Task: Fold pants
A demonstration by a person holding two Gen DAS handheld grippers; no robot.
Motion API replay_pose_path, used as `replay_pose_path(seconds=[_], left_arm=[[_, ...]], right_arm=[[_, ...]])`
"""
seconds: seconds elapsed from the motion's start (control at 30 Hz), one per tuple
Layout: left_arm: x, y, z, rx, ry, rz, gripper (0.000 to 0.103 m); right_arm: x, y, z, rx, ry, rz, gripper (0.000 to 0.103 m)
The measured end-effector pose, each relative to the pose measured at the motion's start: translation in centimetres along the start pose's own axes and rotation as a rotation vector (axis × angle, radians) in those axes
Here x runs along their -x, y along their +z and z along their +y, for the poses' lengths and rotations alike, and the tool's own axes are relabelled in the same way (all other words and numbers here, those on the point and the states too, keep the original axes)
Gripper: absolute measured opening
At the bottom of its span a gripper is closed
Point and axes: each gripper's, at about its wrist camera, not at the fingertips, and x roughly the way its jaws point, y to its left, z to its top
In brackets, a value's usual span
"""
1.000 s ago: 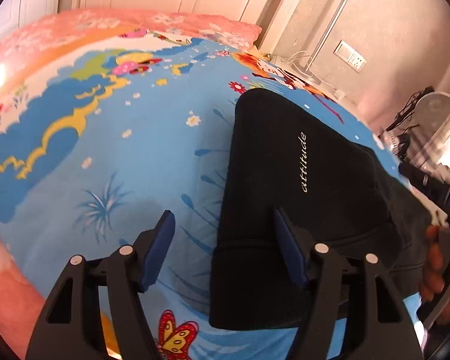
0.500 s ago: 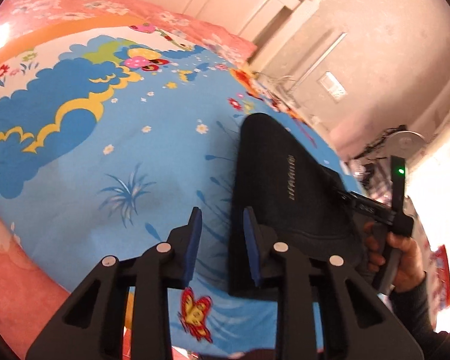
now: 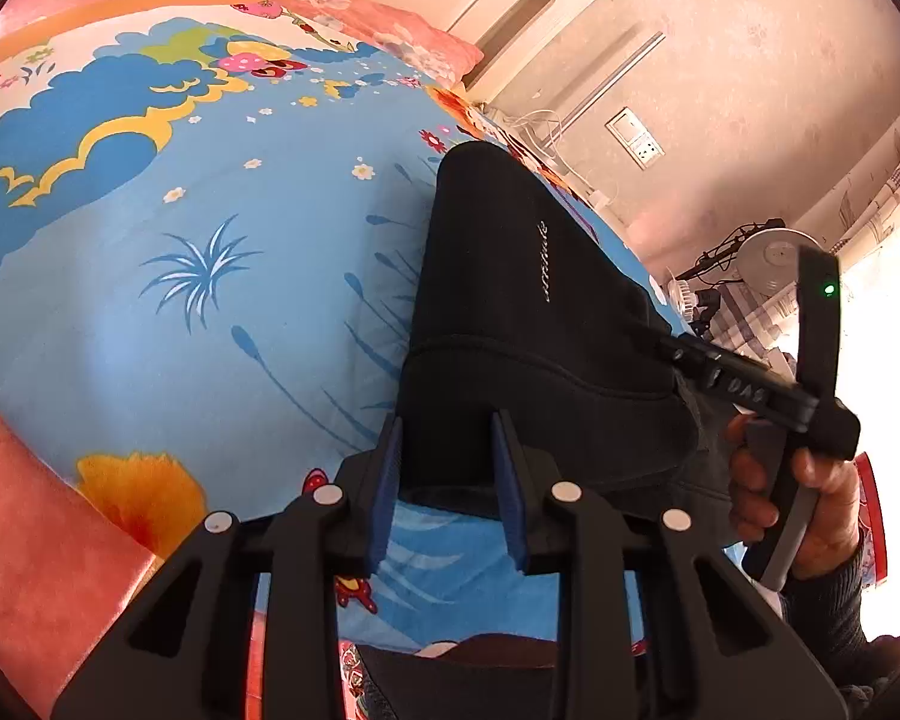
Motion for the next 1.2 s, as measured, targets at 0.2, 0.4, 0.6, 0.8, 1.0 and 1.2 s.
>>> replay_pose_path(seconds=[0.2, 0.4, 0.6, 0.8, 1.0, 1.2], left_arm=[[0.5, 0.0, 0.0, 0.024, 0.006, -0.018, 0.059], [1.1, 2.1, -1.1, -0.003, 0.021, -0.084, 0.059], [-1.5, 8.8, -2.9, -0.063, 0.032, -0.093, 0.058], [-9.0, 14.8, -2.8, -0.048, 0.062, 0.122, 0.029], [-11.7, 15.7, -1.7, -0.014, 0.078, 0.194, 0.027], [-9.7, 14.1, -0.2, 0.086, 0.027, 0.125, 0.048]], right_arm=[[-1.3, -1.5, 0.4, 0.027, -0.056, 0.013, 0.093], [-1.6, -2.0, 0.2, 0.017, -0.062, -0.001, 0.097], [-1.8, -1.9, 0.2, 0.025, -0.063, -0.005, 0.097], [-1.9, -2.0, 0.1, 0.025, -0.06, -0.005, 0.098], [-2.0, -2.0, 0.0, 0.027, -0.054, -0.005, 0.098], [-1.9, -2.1, 0.1, 0.031, -0.054, -0.008, 0.098]])
